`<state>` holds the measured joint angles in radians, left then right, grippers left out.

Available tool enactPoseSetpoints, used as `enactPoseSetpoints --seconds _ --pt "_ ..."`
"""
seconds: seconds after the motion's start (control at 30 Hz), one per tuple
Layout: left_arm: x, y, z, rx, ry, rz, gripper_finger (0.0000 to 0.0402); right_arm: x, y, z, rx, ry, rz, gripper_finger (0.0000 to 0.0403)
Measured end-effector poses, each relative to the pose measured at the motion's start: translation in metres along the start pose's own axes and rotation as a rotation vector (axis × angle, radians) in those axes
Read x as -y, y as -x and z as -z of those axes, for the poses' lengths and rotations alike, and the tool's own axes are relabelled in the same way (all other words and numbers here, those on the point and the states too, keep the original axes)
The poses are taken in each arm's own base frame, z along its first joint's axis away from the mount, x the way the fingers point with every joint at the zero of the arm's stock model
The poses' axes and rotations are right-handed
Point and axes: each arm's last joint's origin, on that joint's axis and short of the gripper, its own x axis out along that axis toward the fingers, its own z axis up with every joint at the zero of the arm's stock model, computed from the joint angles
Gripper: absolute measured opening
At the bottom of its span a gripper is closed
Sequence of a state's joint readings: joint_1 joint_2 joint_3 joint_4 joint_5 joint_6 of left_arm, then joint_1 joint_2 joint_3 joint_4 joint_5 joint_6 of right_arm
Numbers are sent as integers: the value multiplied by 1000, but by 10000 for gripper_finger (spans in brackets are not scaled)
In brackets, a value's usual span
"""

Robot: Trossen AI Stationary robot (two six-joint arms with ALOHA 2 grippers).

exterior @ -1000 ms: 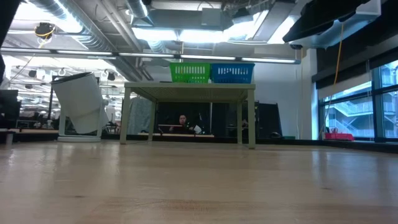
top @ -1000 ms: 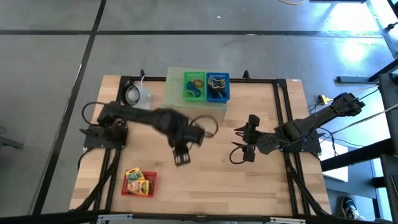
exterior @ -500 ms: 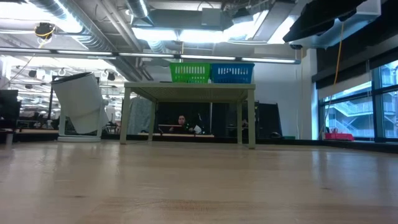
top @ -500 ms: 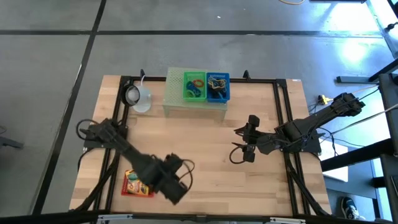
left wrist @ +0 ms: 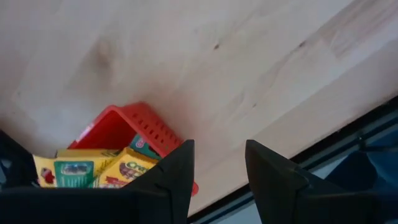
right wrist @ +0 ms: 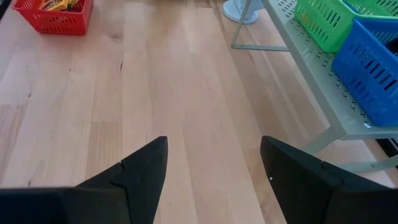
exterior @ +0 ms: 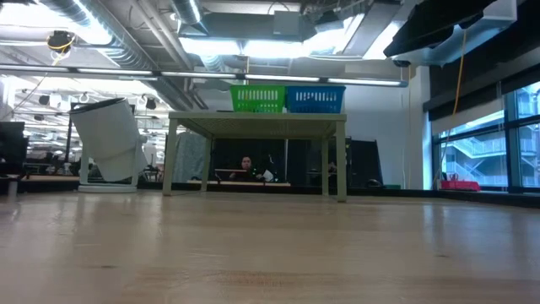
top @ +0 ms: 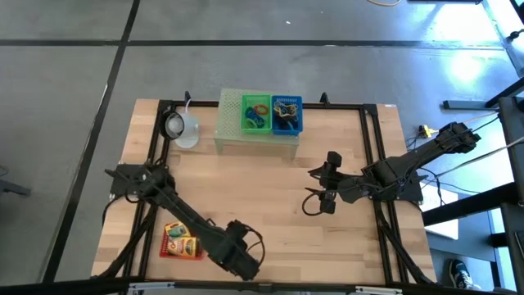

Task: Pick & Place Office Desk Supplies
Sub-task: Put the red bin on the shelf

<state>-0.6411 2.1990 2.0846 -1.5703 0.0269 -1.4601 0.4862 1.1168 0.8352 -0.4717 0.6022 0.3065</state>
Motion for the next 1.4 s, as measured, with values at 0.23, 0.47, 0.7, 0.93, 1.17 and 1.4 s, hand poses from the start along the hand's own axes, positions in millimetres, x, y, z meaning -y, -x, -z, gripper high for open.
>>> enactPoseSetpoints --seconds 0.23,0.47,0.7,0.93,1.17,1.4 --pt "-4 9 7 51 -35 18 134 0 0 0 -1 6 0 259" --pt "-20 3 28 61 12 -32 134 0 0 1 -5 10 2 259" --pt "-46 -18 45 -37 158 -54 134 0 0 0 -2 9 9 258" --pt "-54 -37 46 -34 267 -30 134 1 0 0 1 10 19 258" --pt "-45 -56 42 -52 243 79 134 1 0 0 1 11 19 258" --pt "-52 -64 40 -45 262 14 134 1 0 0 0 14 19 258"
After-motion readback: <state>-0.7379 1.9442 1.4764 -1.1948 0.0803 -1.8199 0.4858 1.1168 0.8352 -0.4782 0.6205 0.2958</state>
